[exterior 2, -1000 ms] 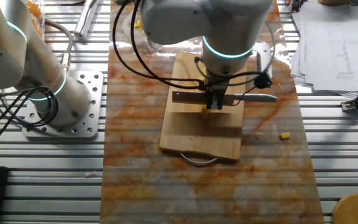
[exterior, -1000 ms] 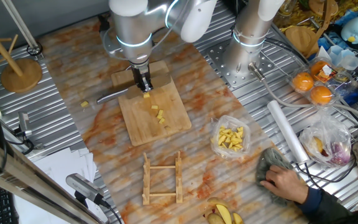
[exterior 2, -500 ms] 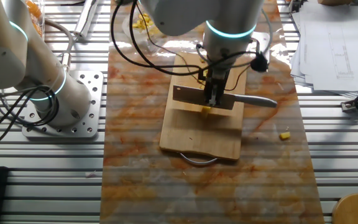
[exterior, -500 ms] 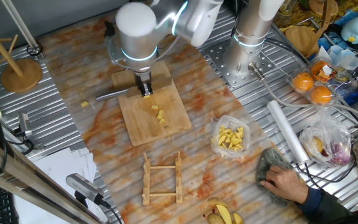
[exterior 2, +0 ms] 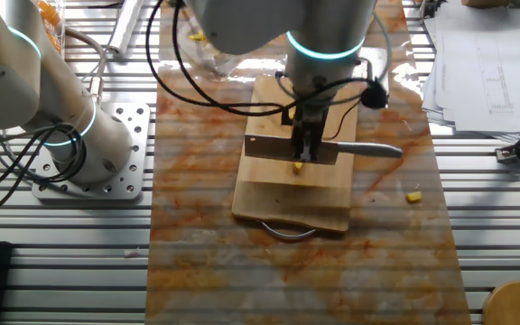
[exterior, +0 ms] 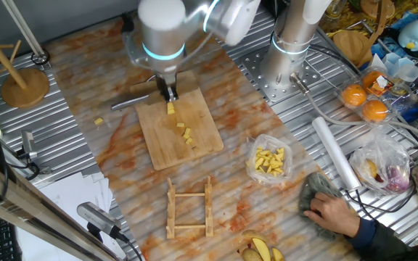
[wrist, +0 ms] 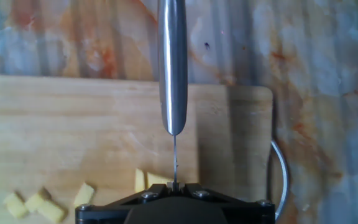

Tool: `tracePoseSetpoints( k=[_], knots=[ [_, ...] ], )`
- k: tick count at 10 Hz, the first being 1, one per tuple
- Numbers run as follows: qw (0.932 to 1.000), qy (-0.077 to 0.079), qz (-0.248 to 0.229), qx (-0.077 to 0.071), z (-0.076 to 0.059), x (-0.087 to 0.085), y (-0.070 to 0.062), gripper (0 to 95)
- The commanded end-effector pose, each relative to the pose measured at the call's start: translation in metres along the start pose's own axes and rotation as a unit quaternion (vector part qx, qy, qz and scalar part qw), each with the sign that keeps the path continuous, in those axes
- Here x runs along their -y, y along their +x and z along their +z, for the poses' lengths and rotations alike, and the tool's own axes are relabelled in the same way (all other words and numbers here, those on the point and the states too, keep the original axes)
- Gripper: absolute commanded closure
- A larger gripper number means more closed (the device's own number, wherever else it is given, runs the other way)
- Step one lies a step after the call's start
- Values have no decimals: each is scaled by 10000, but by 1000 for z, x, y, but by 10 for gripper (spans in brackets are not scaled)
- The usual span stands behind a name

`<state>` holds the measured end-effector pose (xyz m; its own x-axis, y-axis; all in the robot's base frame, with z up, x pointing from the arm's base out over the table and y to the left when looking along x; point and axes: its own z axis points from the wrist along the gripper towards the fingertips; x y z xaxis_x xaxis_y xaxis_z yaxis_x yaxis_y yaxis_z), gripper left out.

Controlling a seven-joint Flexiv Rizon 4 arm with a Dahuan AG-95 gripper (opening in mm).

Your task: Chop the potatoes

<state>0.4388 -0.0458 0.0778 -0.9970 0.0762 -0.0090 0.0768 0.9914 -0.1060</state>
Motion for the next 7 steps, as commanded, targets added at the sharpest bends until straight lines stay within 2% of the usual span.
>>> tracePoseSetpoints(
  k=[1, 2, 3, 7],
  knots=[
    [9990, -383, 229, 9, 3, 0, -4, 950],
    [9978, -554, 349, 56, 4, 0, -4, 950],
    [9973, -631, 373, 83, 4, -1, -4, 950],
    [9969, -619, 478, 130, 11, -19, -7, 950]
  ],
)
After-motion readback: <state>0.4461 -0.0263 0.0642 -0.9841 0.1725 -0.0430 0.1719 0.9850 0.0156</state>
